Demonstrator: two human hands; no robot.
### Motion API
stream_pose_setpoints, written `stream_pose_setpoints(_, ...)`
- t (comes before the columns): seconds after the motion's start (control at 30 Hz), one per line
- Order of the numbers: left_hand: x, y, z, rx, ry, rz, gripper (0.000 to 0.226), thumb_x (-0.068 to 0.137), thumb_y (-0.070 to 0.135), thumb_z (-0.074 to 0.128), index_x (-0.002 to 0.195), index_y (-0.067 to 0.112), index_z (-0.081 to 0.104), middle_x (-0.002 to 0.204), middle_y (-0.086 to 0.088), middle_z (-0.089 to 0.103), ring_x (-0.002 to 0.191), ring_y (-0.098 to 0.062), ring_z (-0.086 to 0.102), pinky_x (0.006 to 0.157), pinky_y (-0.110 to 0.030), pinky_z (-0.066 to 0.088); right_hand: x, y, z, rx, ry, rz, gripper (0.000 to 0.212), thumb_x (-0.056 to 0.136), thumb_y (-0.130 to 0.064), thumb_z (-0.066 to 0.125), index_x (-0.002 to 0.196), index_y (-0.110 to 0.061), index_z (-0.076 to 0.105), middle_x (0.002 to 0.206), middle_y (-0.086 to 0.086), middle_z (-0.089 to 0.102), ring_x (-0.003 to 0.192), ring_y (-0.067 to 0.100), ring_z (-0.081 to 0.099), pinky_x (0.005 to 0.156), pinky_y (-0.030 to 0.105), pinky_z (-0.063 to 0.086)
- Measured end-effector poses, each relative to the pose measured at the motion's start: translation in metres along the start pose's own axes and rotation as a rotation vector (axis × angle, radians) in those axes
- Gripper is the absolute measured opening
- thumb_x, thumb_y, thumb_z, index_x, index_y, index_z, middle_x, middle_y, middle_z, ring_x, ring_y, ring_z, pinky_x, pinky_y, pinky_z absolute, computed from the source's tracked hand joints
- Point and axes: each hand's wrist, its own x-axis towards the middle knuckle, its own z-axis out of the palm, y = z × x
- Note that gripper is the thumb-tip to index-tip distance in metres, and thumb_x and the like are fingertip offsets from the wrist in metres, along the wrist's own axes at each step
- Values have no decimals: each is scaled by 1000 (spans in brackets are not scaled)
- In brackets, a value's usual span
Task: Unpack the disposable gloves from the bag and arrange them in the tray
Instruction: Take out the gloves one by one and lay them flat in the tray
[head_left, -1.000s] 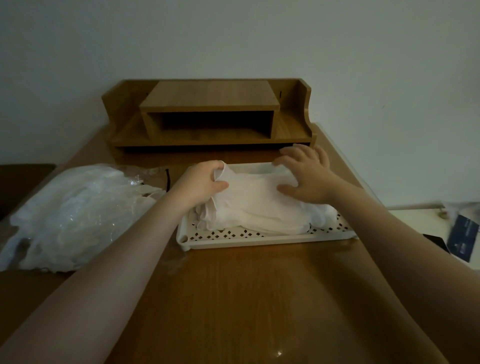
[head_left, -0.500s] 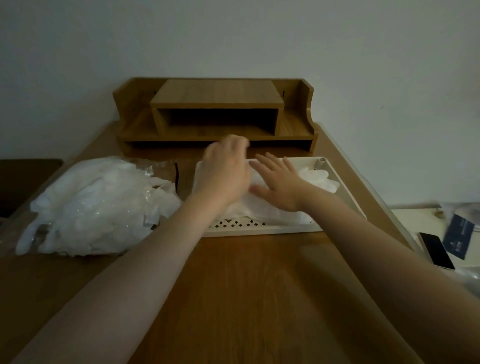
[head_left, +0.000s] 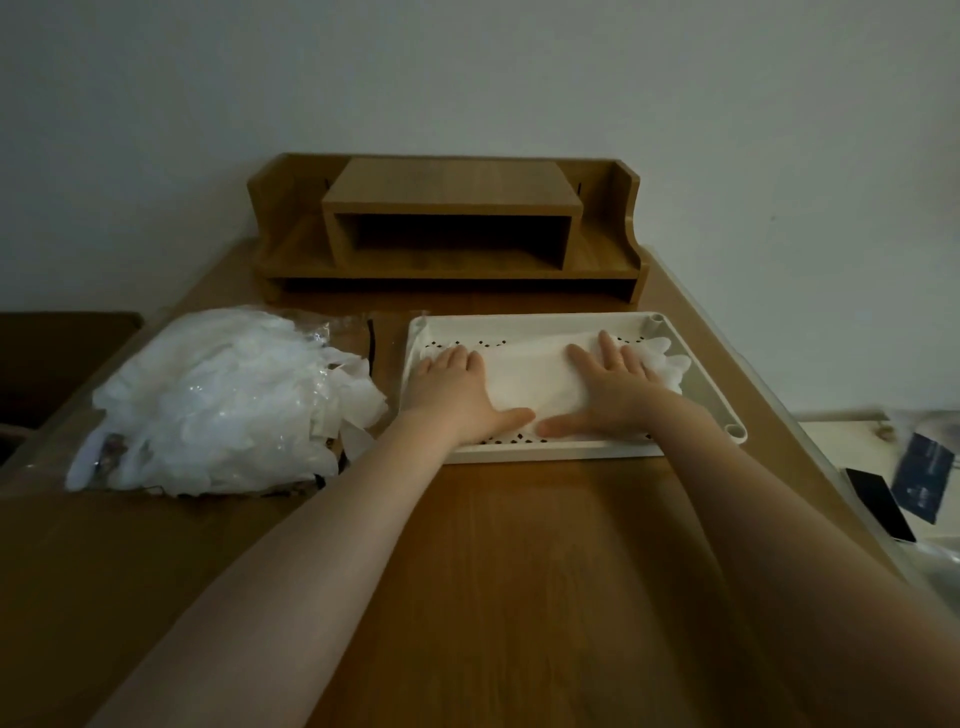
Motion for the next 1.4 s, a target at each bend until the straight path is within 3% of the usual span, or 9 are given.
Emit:
stream_pose_setpoints(0.17,-33,-17,-40,-383,472,91,39,98,31,43,135,18,46,130,0,54,110,-15,55,81,-25,47,-18,-63,-19,30,289,-268,84,80,-70,48,148,-25,27,160,3,3,147,27,-1,116,49,1)
stream_pose_setpoints(0.33,-58,-58,-61,-640,682,103,27,98,20,43,121,18,58,105,5,61,90,-8,60,74,-17,48,-27,-143,-12,321,445,-614,25,94,-21,54,115,-12,65,124,5,60,111,19,55,97,33,45)
stream_pose_setpoints(0.43,-58,-79,-62,-678,641,91,25,99,18,41,115,18,61,97,8,61,84,-8,61,74,-21,50,-22,-177,4,300,328,-578,21,93,-24,55,105,-9,65,101,7,66,83,17,56,80,35,50)
stream_pose_setpoints(0.6,-54,-98,-59,-753,523,88,25,99,15,40,112,18,62,95,9,62,80,-5,61,72,-20,49,-13,-196,21,229,213,-491,18,87,-29,59,78,-17,49,77,1,53,73,19,50,71,33,42)
stream_pose_setpoints(0.77,-49,-100,-55,-682,376,116,24,97,21,47,117,22,60,103,9,62,89,-4,60,70,-12,44,-16,-181,17,614,317,-409,17,95,-9,49,80,-18,50,62,-7,49,52,7,45,50,15,36)
stream_pose_setpoints(1.0,-50,-105,-52,-573,220,158,39,86,35,63,123,29,56,105,12,60,99,-5,56,83,-24,48,-25,-165,-1,1130,322,-285,25,97,-9,37,104,-2,60,100,13,63,90,20,60,77,29,48)
stream_pose_setpoints(1.1,-49,-104,-52,-609,229,150,37,84,27,68,119,28,58,101,14,61,98,-5,58,83,-24,48,-35,-156,-21,1377,306,-268,32,98,-14,35,102,-3,64,95,13,65,83,16,64,74,30,53)
stream_pose_setpoints(1.27,-56,-88,-58,-875,100,175,63,70,57,66,126,32,52,119,16,58,105,-5,56,84,-27,51,-43,-148,-38,1775,44,-195,45,96,-28,40,76,-8,75,89,15,70,91,29,65,90,45,52)
stream_pose_setpoints(1.4,-58,-73,-58,-1034,129,137,51,71,52,65,114,25,58,108,9,65,98,-9,63,83,-30,54,-47,-143,-42,1981,141,-134,25,97,-18,45,83,-7,63,92,14,69,85,27,66,83,41,54)
